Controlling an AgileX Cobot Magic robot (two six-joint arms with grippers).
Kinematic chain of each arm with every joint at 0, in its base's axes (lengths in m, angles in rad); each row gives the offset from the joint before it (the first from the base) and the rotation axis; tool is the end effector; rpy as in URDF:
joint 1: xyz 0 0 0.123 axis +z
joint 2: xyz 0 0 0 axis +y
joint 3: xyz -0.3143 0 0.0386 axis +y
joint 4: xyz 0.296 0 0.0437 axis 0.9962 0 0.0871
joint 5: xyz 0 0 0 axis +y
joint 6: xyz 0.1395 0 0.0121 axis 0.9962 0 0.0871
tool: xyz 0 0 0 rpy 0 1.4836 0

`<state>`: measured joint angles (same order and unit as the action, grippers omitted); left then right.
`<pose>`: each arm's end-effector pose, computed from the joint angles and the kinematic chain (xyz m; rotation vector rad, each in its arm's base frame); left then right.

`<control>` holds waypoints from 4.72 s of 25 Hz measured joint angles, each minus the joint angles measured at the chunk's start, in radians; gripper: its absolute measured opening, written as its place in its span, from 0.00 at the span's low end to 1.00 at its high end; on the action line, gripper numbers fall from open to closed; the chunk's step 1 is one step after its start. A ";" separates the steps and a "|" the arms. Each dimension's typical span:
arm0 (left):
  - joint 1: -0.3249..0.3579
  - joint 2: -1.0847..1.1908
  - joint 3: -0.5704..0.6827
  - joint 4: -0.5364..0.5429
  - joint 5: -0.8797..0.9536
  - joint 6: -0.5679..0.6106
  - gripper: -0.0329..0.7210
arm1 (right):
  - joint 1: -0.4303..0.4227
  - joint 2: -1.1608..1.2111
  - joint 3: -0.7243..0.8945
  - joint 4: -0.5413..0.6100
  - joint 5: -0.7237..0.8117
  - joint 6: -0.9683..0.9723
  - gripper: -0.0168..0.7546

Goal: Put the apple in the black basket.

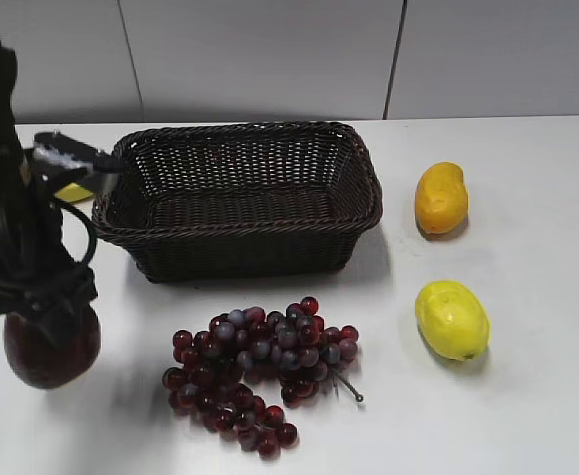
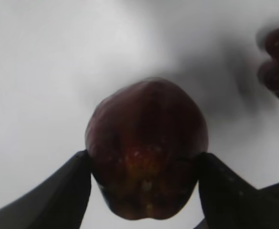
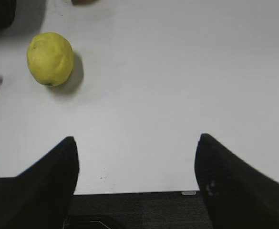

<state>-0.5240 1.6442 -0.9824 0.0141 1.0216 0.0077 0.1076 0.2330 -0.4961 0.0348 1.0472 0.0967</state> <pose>0.2764 -0.1578 0.1462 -0.8310 -3.0072 -0.0281 0.0839 0.0133 0.2624 -0.0086 2.2715 0.1514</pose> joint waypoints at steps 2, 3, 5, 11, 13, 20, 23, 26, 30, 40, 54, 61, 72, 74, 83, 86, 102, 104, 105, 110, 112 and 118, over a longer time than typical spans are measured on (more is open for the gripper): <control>0.000 -0.023 -0.052 0.015 0.079 0.052 0.71 | 0.000 0.000 0.000 0.000 0.000 0.000 0.76; 0.000 -0.029 -0.093 0.036 0.123 0.069 0.71 | 0.000 0.000 0.000 0.000 0.000 0.000 0.76; 0.000 -0.031 -0.191 0.082 0.176 0.088 0.71 | 0.000 0.000 0.000 0.000 0.000 0.000 0.76; 0.001 -0.003 -0.480 0.132 0.193 0.245 0.71 | 0.000 0.000 0.000 0.000 0.000 0.000 0.76; 0.001 0.057 -0.574 0.132 0.196 0.274 0.71 | 0.000 0.000 0.000 0.000 0.000 0.000 0.76; 0.000 0.354 -0.859 0.117 0.198 0.325 0.71 | 0.000 0.000 0.000 0.000 0.001 0.000 0.76; -0.007 0.461 -0.955 0.084 0.197 0.327 0.71 | 0.000 0.000 0.000 0.000 0.001 0.000 0.76; -0.023 0.537 -1.021 0.047 0.196 0.327 0.71 | 0.000 0.000 0.000 0.000 0.000 0.000 0.76; -0.046 0.596 -1.035 0.028 0.196 0.328 0.71 | 0.000 0.000 0.000 0.000 0.000 0.000 0.76; -0.065 0.663 -1.037 -0.003 0.104 0.328 0.70 | 0.000 0.000 0.000 0.000 0.000 0.000 0.76; -0.065 0.620 -1.037 0.027 0.192 0.328 0.90 | 0.000 0.000 0.000 0.000 -0.001 0.000 0.76; -0.027 0.466 -1.038 0.042 0.195 0.299 0.85 | 0.000 0.000 0.000 0.000 0.000 0.000 0.76; 0.246 0.309 -0.838 0.013 0.192 0.139 0.83 | 0.000 0.000 0.000 0.000 0.000 0.000 0.76; 0.287 0.247 -0.726 0.013 0.194 0.136 0.83 | 0.000 0.000 0.000 0.000 0.000 0.000 0.76; 0.485 -0.070 -0.261 0.000 0.195 0.131 0.83 | 0.000 0.000 0.000 0.000 0.000 0.000 0.76; 0.550 -0.184 -0.124 0.002 0.196 0.131 0.83 | 0.000 0.000 0.000 0.000 0.000 0.000 0.76; 0.562 -0.875 0.434 -0.032 0.122 0.131 0.81 | 0.000 0.000 0.000 0.000 0.000 0.000 0.76; 0.562 -0.949 0.470 -0.041 0.109 0.131 0.81 | 0.000 0.000 0.000 0.000 0.000 0.000 0.76; 0.562 -0.988 0.479 -0.045 0.099 0.131 0.81 | 0.000 0.000 0.000 0.000 0.000 0.000 0.76; 0.562 -1.148 0.506 -0.055 0.037 0.131 0.81 | 0.000 0.000 0.000 0.000 0.001 0.000 0.76; 0.562 -1.198 0.508 -0.057 0.036 0.131 0.81 | 0.000 0.000 0.000 0.000 0.001 0.000 0.76; 0.562 -1.371 0.508 -0.057 0.035 0.131 0.81 | 0.000 0.000 0.000 0.000 0.001 0.000 0.76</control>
<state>0.0381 0.2737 -0.4742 -0.0424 1.0562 0.1391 0.1076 0.2330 -0.4961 0.0348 1.0477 0.0967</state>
